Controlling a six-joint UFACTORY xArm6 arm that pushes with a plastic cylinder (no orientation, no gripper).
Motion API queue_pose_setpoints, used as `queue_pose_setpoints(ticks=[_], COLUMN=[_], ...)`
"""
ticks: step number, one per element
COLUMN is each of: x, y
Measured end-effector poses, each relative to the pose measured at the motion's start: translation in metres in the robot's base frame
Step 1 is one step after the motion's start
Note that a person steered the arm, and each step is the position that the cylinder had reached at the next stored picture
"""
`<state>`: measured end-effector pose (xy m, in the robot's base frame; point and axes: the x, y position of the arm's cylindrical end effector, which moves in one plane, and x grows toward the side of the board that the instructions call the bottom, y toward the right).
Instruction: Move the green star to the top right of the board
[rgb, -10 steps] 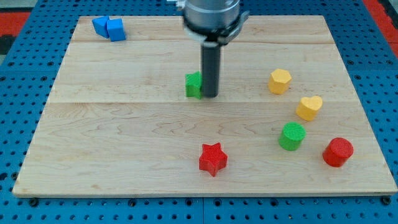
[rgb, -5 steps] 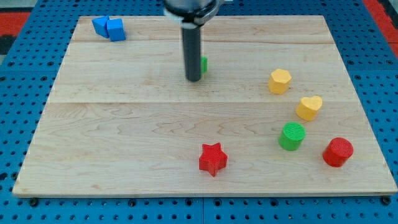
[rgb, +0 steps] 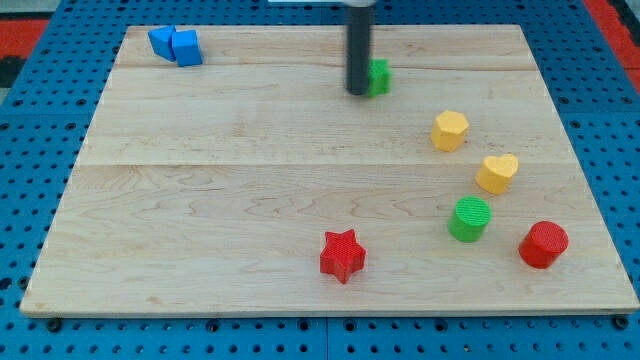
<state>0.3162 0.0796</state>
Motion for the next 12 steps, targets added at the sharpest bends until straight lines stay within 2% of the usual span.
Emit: queue_pose_setpoints(ticks=[2, 3, 4, 5, 6, 7, 8, 9, 10, 11, 12], x=[-0.002, -0.015, -0.022, -0.006, -0.006, -0.02, -0.028, -0.044, -0.058, -0.04, 0.002], y=[0.013, 0.086, 0.112, 0.058, -0.031, -0.025, 0.034, 0.06, 0.064, 0.055, -0.02])
